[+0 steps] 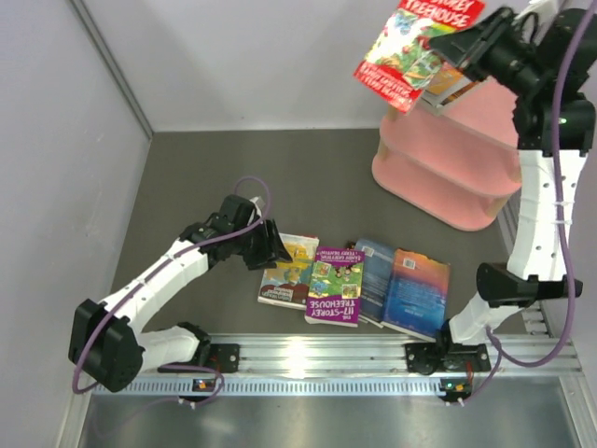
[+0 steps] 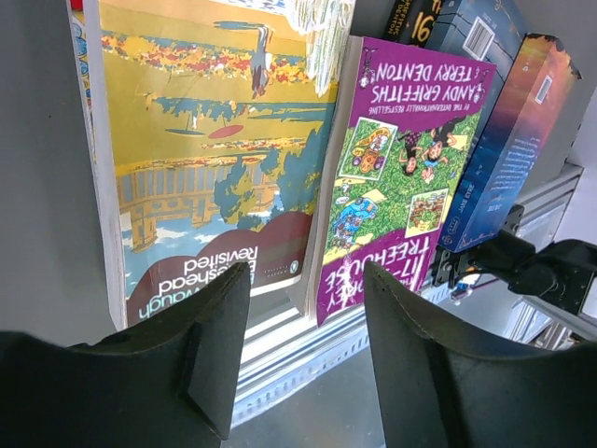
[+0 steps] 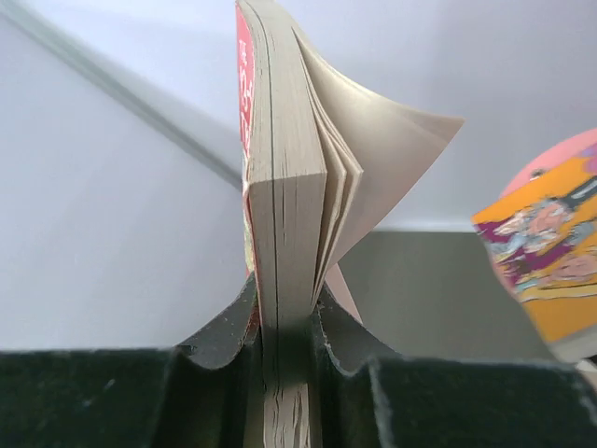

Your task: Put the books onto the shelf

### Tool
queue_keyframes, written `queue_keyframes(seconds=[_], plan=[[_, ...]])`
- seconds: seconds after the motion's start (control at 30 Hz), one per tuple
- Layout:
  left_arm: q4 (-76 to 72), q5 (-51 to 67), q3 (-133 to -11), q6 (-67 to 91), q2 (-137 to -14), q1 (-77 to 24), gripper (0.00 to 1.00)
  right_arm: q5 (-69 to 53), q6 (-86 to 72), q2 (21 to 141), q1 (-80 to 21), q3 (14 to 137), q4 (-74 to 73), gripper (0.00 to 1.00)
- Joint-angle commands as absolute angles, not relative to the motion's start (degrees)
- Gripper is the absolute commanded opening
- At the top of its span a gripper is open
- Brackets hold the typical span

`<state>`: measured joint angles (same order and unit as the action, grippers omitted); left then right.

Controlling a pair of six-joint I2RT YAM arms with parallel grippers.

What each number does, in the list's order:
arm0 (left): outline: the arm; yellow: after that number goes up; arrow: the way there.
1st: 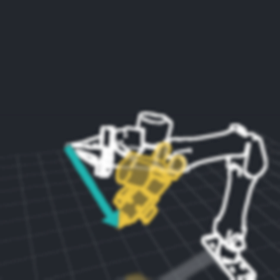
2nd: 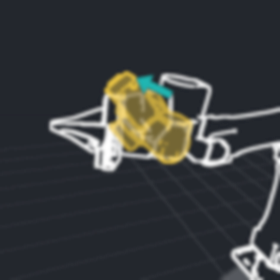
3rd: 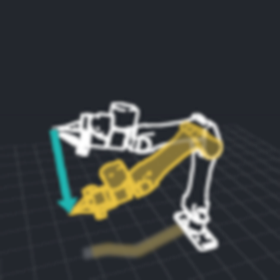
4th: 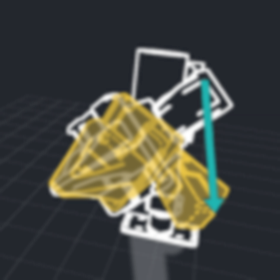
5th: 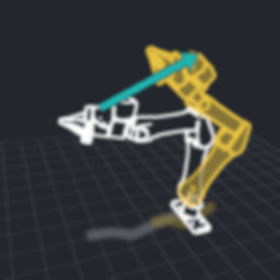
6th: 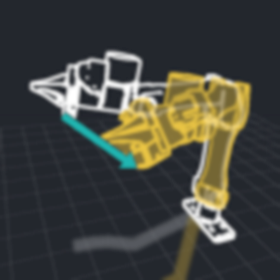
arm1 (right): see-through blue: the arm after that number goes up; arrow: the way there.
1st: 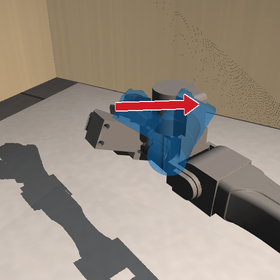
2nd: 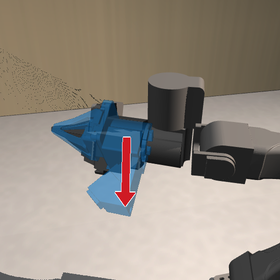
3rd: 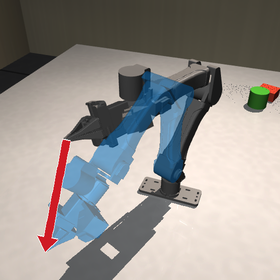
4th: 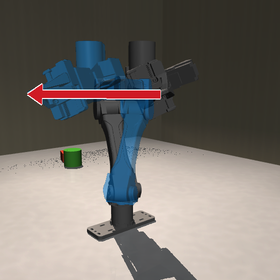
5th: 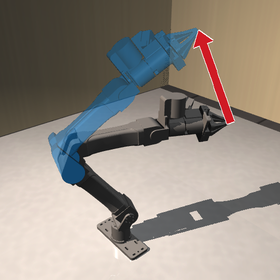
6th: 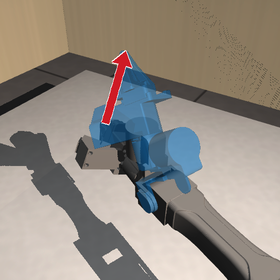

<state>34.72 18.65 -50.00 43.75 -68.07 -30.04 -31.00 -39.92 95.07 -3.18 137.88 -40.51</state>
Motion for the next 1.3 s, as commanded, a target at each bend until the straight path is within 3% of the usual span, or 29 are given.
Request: queue_keyframes(seconds=[0.0,0.3,1.03,1.13,1.17,1.23,1.27], plan=[[35.9,18.0,-50.9,43.3,-66.3,-29.7,0.56,-35.7,-51.8,96.3,4.3,136.1,-29.8,0.0],[36.7,16.3,-52.7,43.3,-66.4,-29.7,0.55,-37.2,-63.5,107.3,12.4,141.9,-21.4,0.0],[35.7,15.0,-54.3,42.5,-68.8,-28.9,0.55,-37.3,-55.9,108.4,15.8,134.2,-33.8,0.01],[35.8,15.1,-54.3,42.4,-68.8,-28.9,0.55,-37.4,-56.1,109.4,16.1,134.6,-33.5,0.08],[35.9,15.1,-54.3,42.4,-68.8,-28.9,0.55,-37.5,-56.2,109.6,16.1,134.6,-33.4,0.18],[35.9,14.9,-54.4,42.5,-68.6,-28.8,0.55,-37.6,-56.1,109.9,16.3,134.6,-33.4,0.24],[36.2,14.9,-54.4,42.4,-68.6,-28.8,0.55,-37.6,-55.9,110.0,16.3,134.4,-33.5,0.32]])
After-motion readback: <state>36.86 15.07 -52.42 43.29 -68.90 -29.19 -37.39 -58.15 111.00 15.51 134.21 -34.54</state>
